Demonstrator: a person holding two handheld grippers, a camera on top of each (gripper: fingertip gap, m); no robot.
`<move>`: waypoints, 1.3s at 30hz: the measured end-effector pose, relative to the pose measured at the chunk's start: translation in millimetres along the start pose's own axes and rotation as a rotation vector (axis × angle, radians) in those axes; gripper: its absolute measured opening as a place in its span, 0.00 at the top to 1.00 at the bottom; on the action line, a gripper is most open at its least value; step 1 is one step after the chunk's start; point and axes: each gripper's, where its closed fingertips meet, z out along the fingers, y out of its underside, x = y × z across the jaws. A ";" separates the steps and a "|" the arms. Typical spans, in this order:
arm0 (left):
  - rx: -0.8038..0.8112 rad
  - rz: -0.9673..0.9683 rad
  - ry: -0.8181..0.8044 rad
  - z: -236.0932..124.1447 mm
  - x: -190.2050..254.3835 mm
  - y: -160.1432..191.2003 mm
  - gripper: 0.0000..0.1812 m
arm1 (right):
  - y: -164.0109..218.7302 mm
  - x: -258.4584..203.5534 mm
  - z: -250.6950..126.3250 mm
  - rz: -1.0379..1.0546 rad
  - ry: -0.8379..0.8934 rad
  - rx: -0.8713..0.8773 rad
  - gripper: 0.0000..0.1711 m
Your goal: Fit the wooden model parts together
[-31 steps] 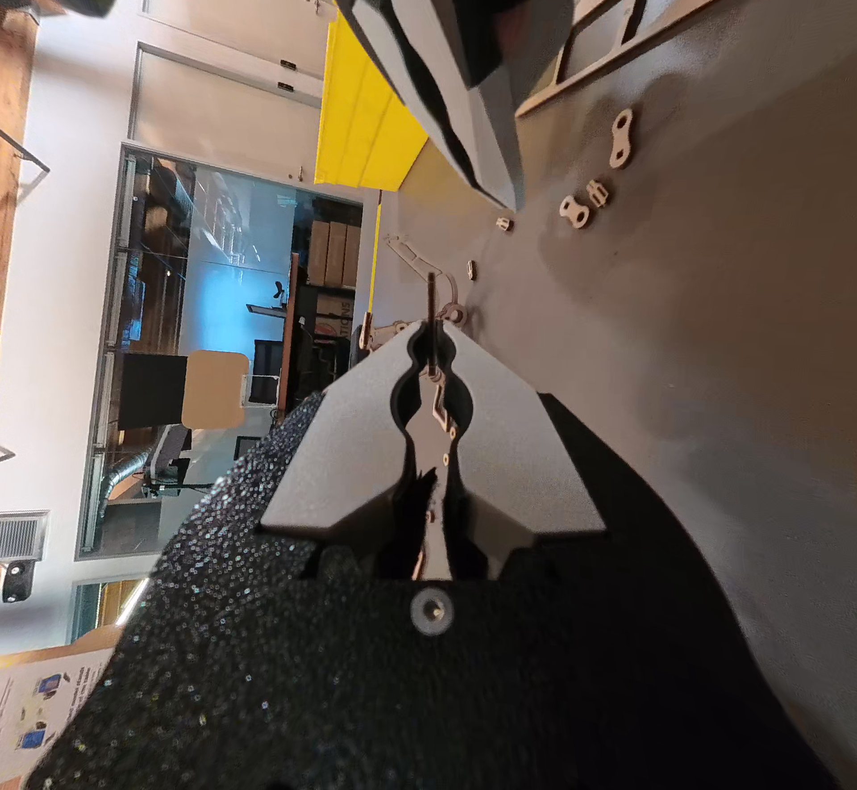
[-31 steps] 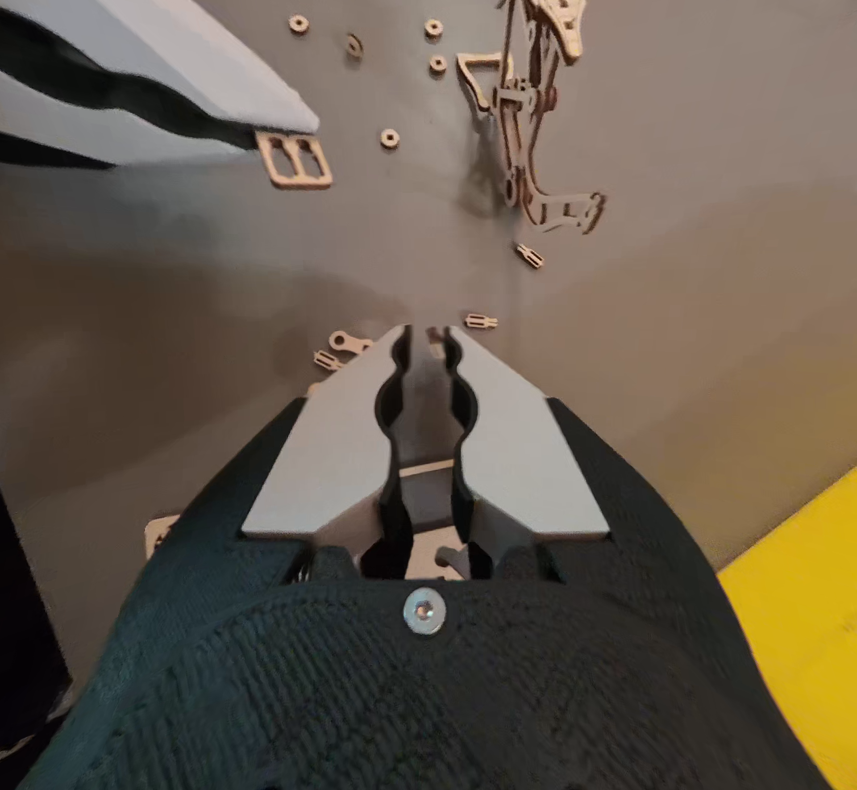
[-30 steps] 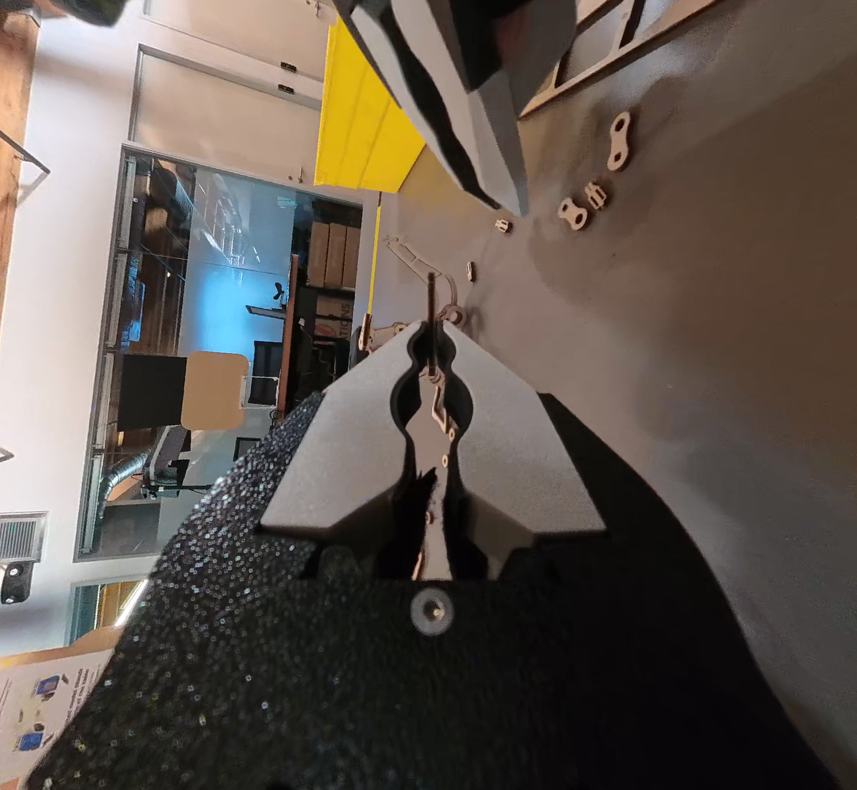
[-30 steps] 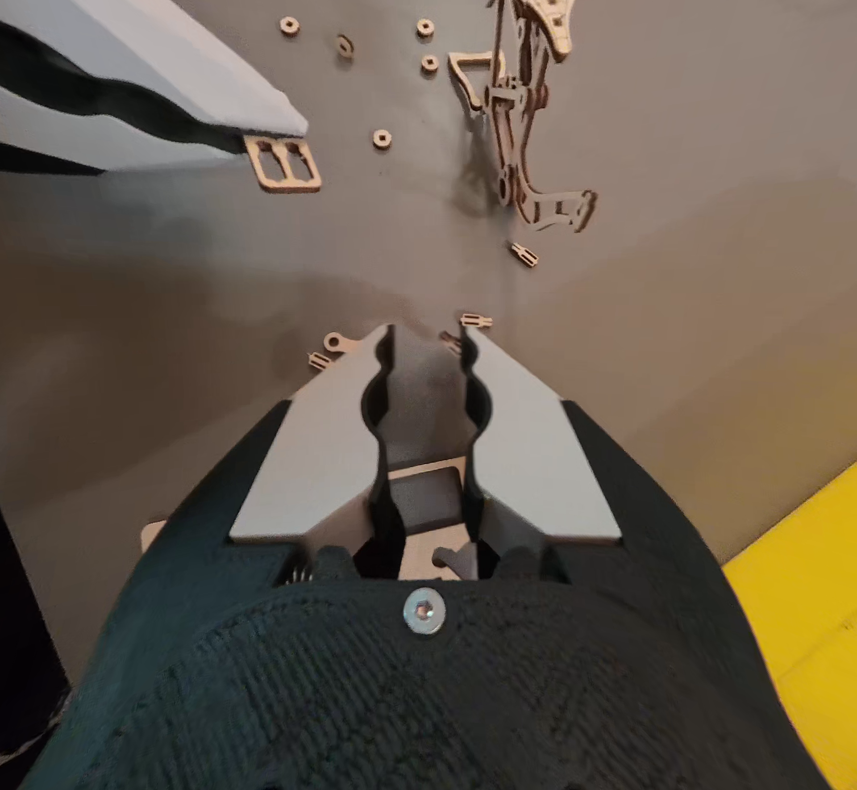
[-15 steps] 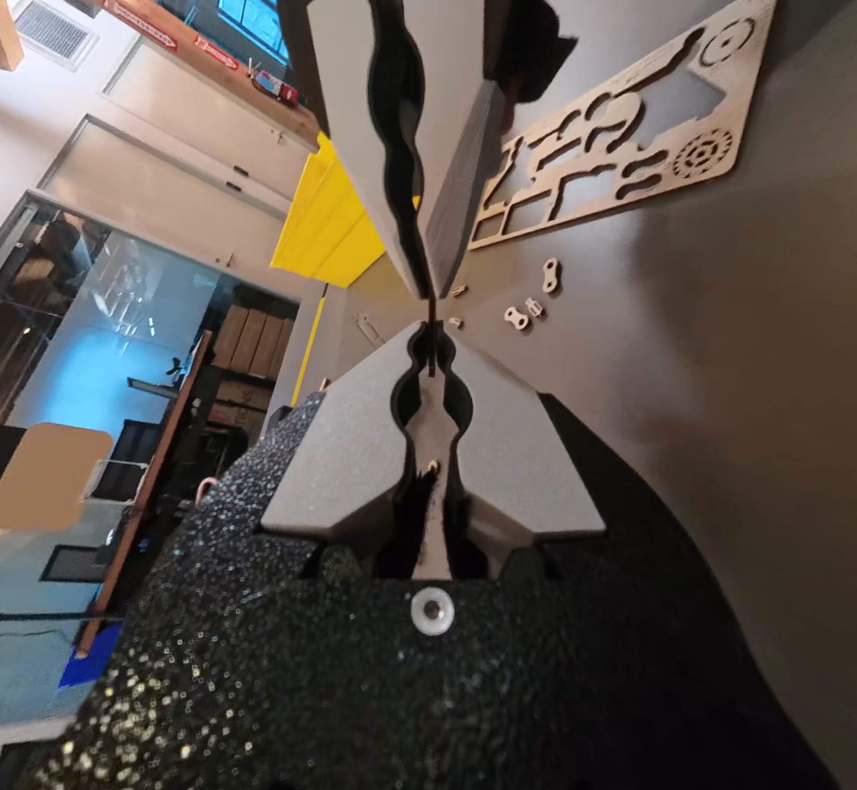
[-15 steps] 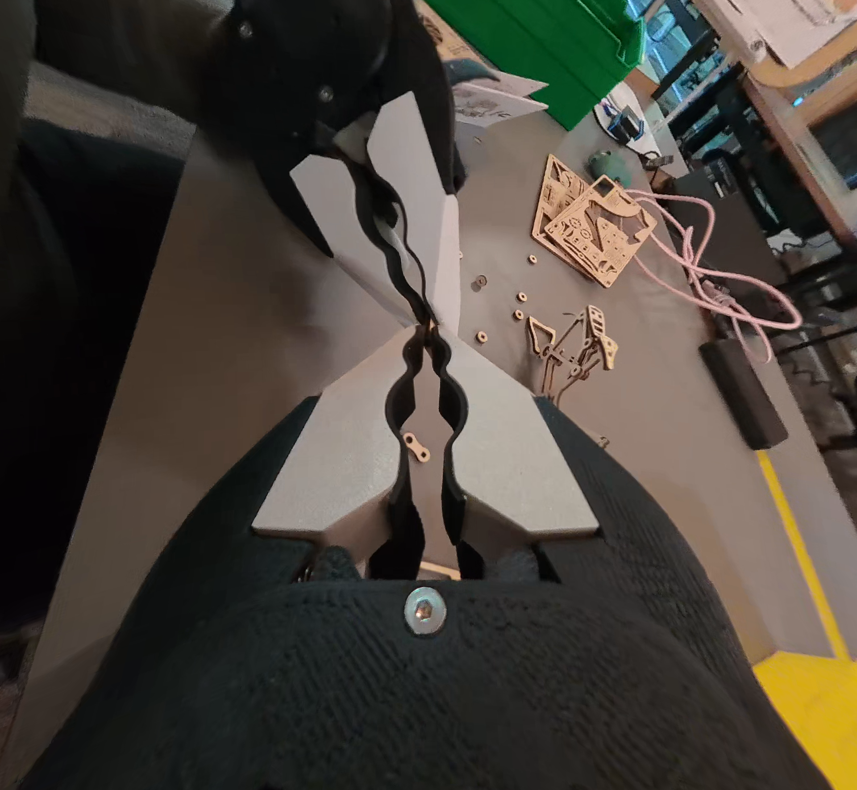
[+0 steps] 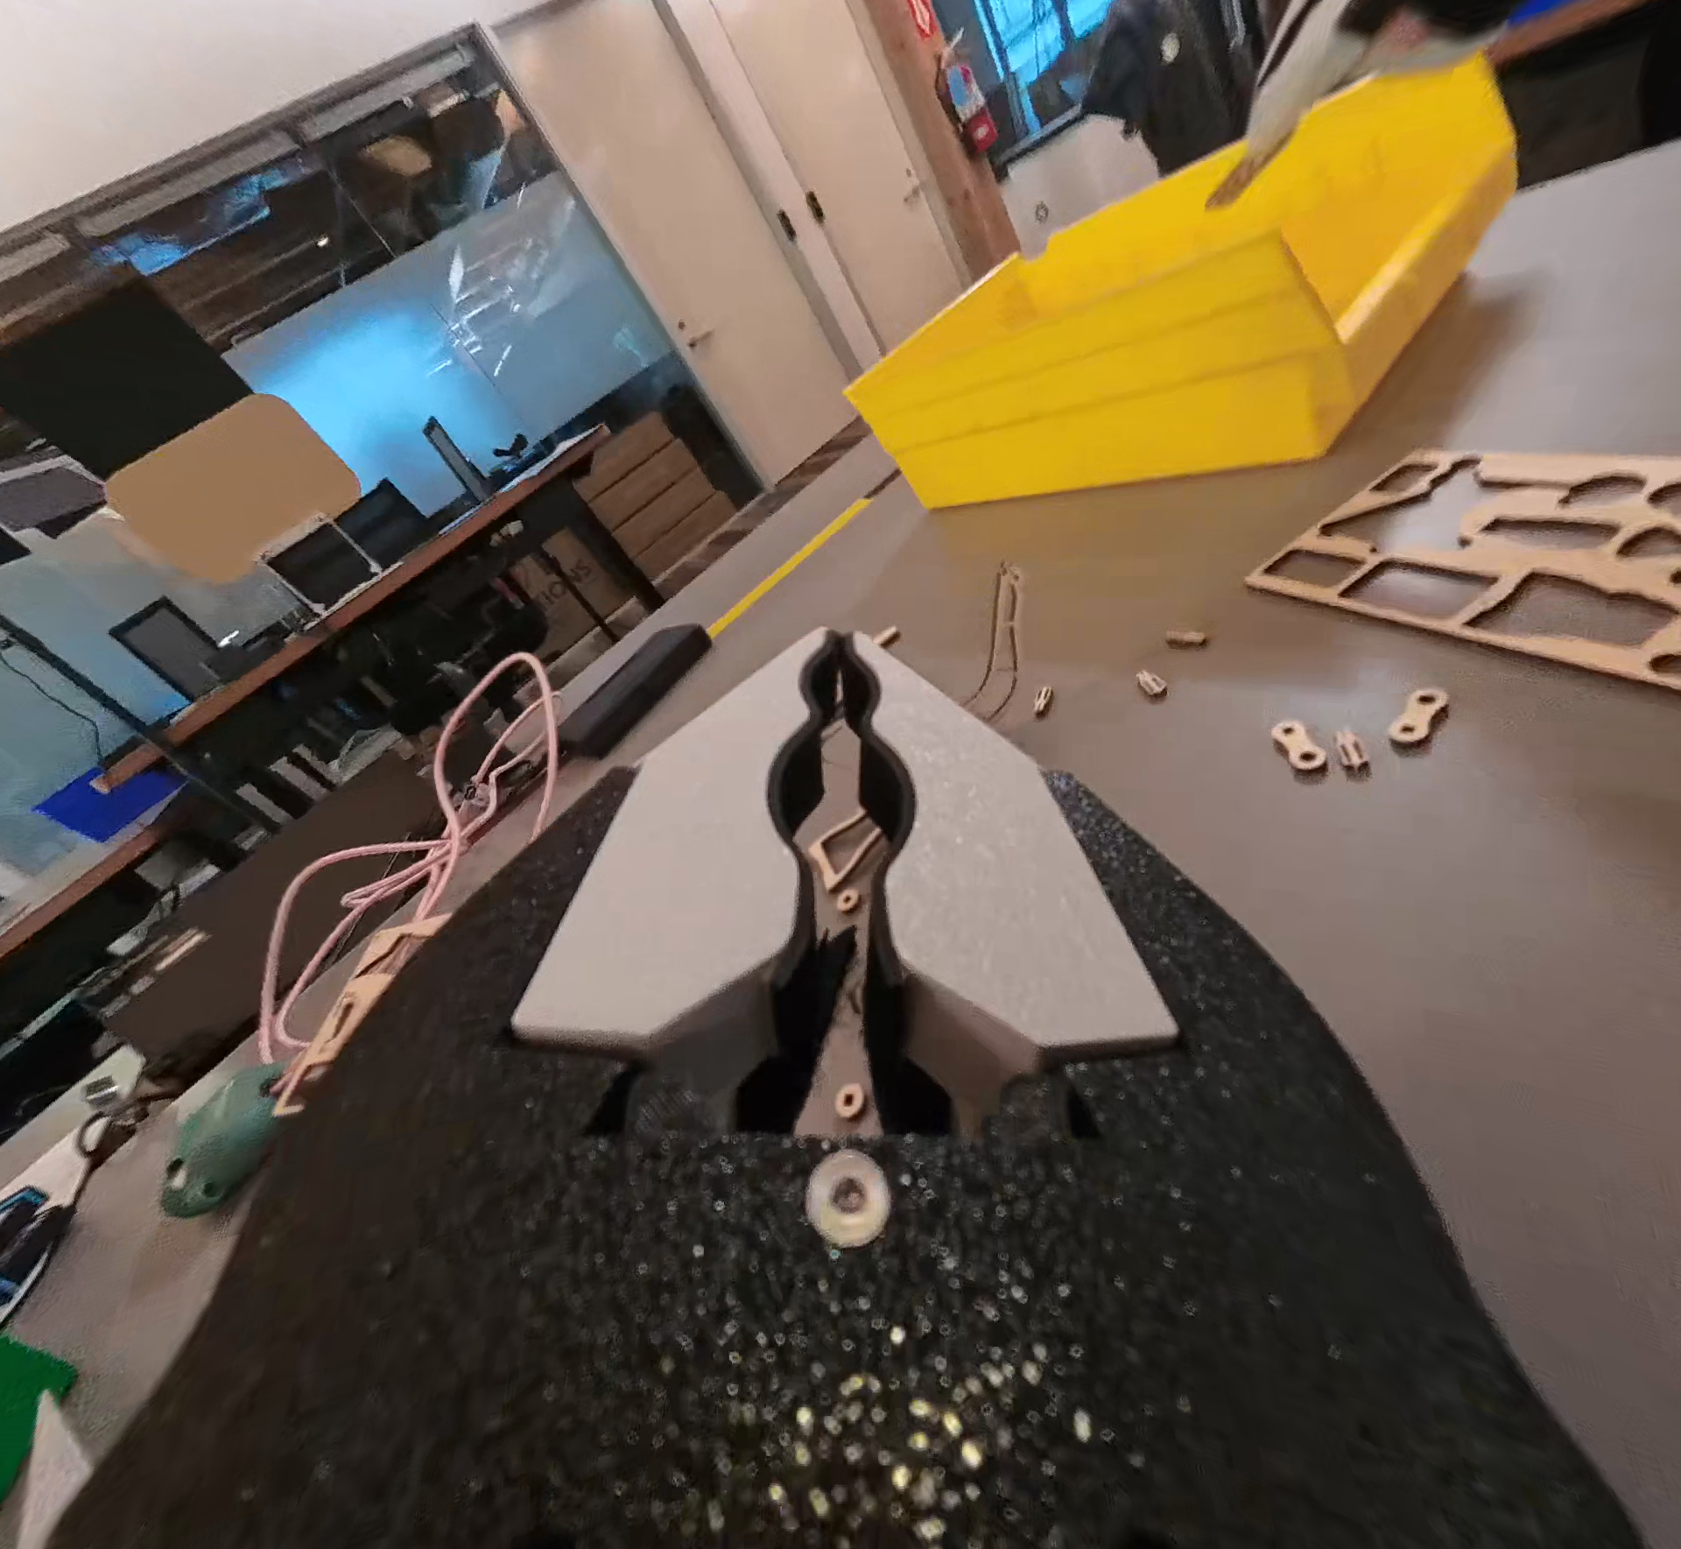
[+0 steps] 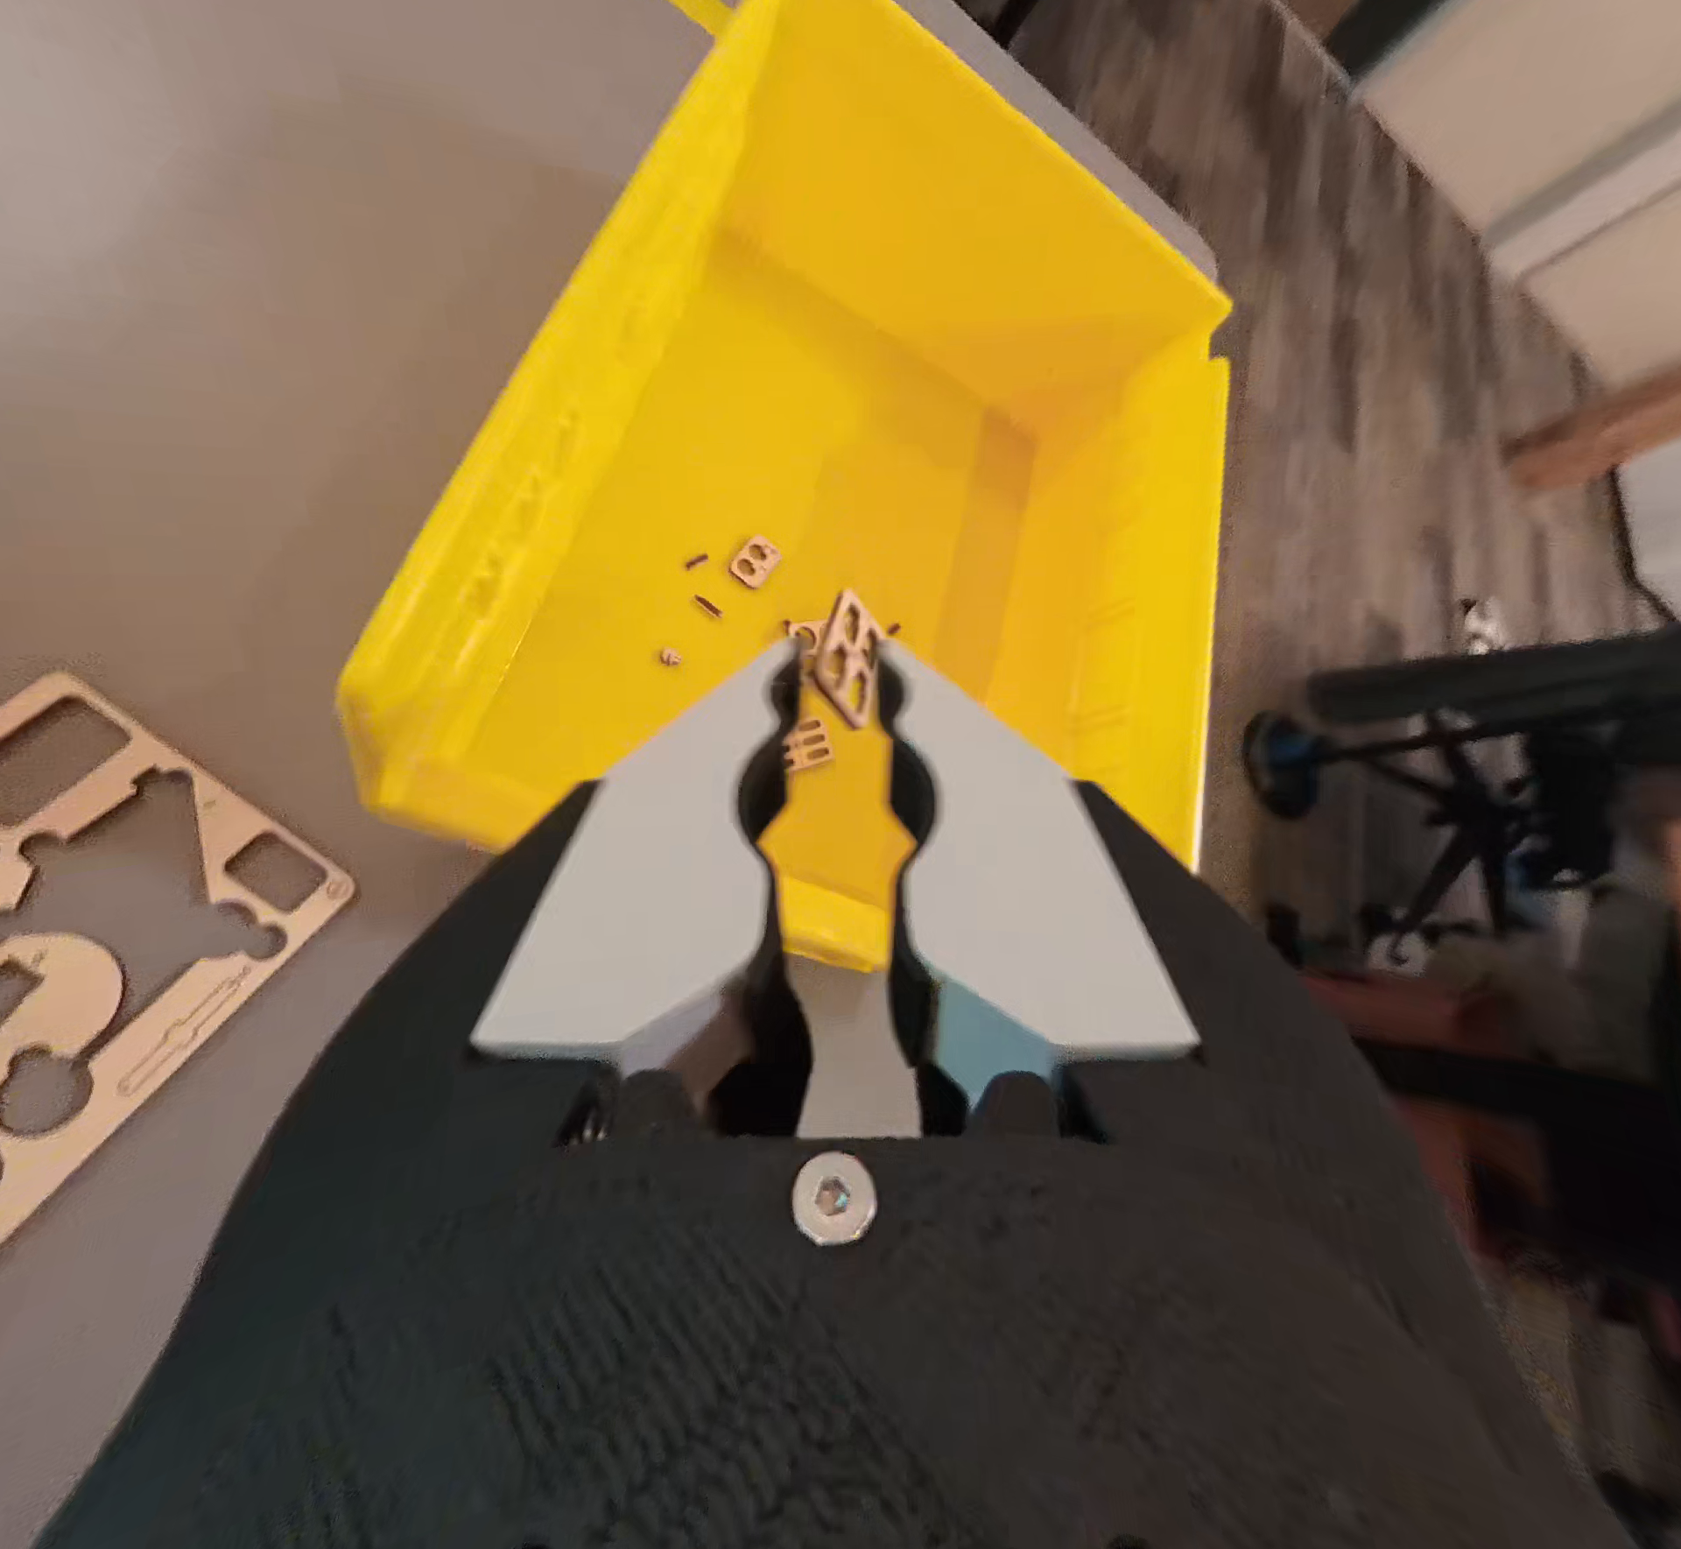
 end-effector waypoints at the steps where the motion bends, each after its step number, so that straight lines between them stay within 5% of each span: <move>1: 0.014 -0.011 0.009 -1.0 0.6 -2.2 1.00 | 2.0 2.3 5.1 0.034 -0.004 -0.009 0.80; 3: 0.034 0.008 0.029 -1.8 4.9 -5.6 1.00 | 2.3 4.9 9.3 0.071 0.013 -0.006 0.65; 5: 0.077 0.039 0.085 -2.5 18.0 -12.5 1.00 | -5.1 3.3 4.4 0.091 0.048 0.045 0.63; 10: 0.208 0.002 0.274 -11.6 62.9 -36.3 1.00 | -33.7 -15.5 -21.7 0.129 0.076 0.229 0.63; 14: 0.371 -0.026 0.317 -35.0 78.2 -69.6 1.00 | -86.6 -58.5 -68.1 0.147 0.012 0.601 0.79; 18: 0.479 -0.054 0.187 -69.6 44.4 -95.5 1.00 | -128.9 -121.8 -111.1 0.264 -0.171 0.944 0.87; 22: 0.513 -0.204 -0.014 -114.5 -29.0 -92.6 1.00 | -155.5 -187.7 -129.5 0.372 -0.410 1.103 0.88; 31: 0.405 -0.393 -0.502 -209.2 -204.8 -31.6 1.00 | -186.8 -284.2 -100.5 0.323 -0.538 1.101 0.89; 36: 0.161 -0.490 -0.604 -224.2 -246.2 62.0 1.00 | -180.7 -308.5 -88.2 0.153 -0.449 1.044 0.88; 39: 0.009 -0.519 -0.572 -219.0 -242.4 105.3 1.00 | -181.3 -329.7 -83.2 0.143 -0.553 1.004 0.85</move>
